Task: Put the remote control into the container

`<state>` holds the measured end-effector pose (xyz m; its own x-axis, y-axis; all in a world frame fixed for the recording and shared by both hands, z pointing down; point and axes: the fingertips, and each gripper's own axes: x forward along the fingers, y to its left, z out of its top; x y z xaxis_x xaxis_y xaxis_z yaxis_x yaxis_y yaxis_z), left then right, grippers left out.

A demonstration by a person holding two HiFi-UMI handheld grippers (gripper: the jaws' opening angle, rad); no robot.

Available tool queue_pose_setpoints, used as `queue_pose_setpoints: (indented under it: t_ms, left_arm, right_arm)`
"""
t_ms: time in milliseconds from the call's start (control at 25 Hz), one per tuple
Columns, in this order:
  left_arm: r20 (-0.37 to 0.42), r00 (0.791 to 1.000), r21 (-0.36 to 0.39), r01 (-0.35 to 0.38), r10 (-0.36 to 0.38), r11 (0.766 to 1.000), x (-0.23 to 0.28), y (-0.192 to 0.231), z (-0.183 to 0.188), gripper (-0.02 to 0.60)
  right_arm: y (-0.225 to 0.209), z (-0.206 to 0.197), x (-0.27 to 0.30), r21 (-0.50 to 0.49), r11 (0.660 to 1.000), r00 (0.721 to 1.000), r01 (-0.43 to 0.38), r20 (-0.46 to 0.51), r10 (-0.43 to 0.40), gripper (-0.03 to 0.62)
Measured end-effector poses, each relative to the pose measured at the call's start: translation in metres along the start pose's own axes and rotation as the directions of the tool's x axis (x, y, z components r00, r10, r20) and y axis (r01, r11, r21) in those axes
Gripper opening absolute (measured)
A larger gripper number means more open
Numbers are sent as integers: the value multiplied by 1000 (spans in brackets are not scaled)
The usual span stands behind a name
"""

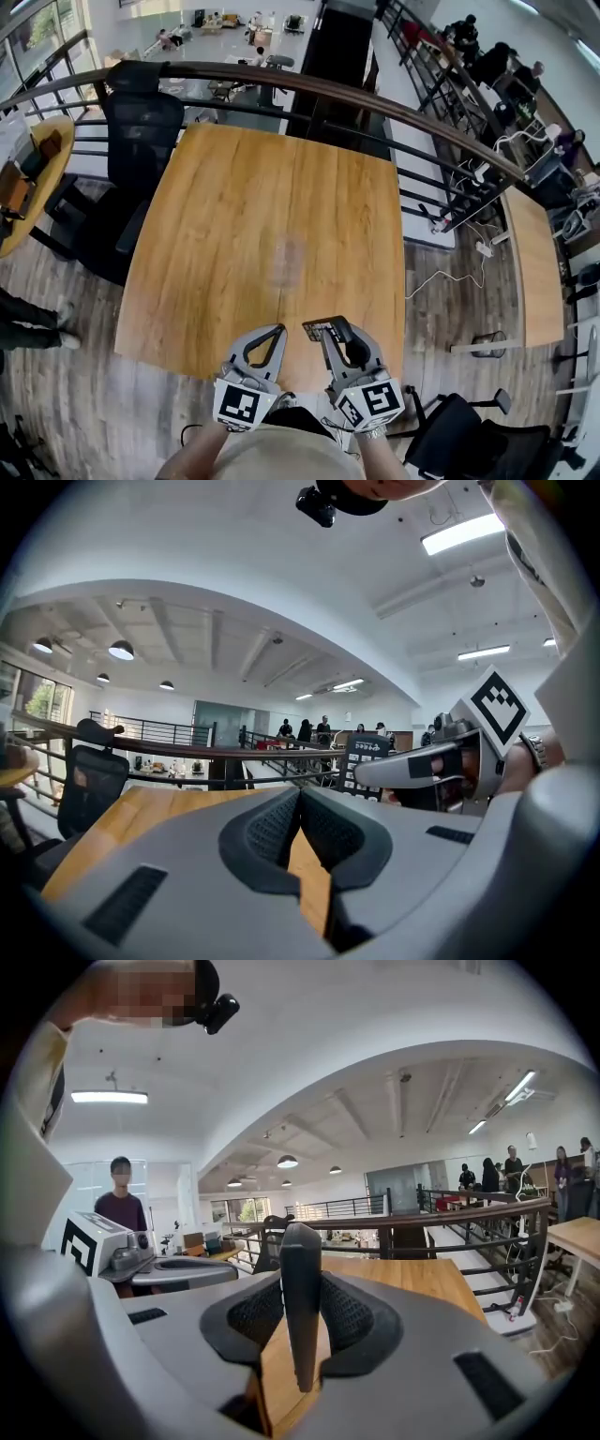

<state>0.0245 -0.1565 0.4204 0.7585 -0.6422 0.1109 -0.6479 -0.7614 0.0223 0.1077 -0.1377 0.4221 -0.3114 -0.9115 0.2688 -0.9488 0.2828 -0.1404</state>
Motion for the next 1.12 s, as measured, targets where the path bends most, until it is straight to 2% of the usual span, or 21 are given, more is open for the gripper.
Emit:
queue_pose_setpoints:
  t_ms: [160,320,440,600,720,840,1000,1120]
  left_arm:
    - [-50,998,-57,32,-35,998,15,17,-9,11]
    - [17,1000,-34,6,-5,999,24,44,-11,11]
    - [-45,998,-67,-54,51,996,31,64,-24,11]
    - [-53,989,-57,-143,140,988,44,110,-26,11]
    - [-80,978,-64,-196,190,979,55,120,-33,11]
    - [-98,968,-83,-240,232,967,79,126,-46,11]
    - [-124,959,-99,-267,254,959,113,131,-58,11]
    - [-147,963,-44,-233,224,971,140,125,-62,11]
  right_arm:
    - [-1,6,29,0,1000,1000,15,-6,-15,127]
    - [-2,-2,60,-23,1000,999,-19,-36,18,127]
    - [-13,-2,89,-39,997,996,-72,-49,70,127]
    - [-20,13,147,-93,983,986,-159,-69,153,127]
    - [-34,15,182,-132,961,968,-244,-97,232,127]
    - [-57,19,219,-160,942,954,-295,-98,282,127]
    - [-87,22,261,-170,928,943,-331,-90,320,127]
    - [-104,13,284,-166,916,930,-366,-107,352,127]
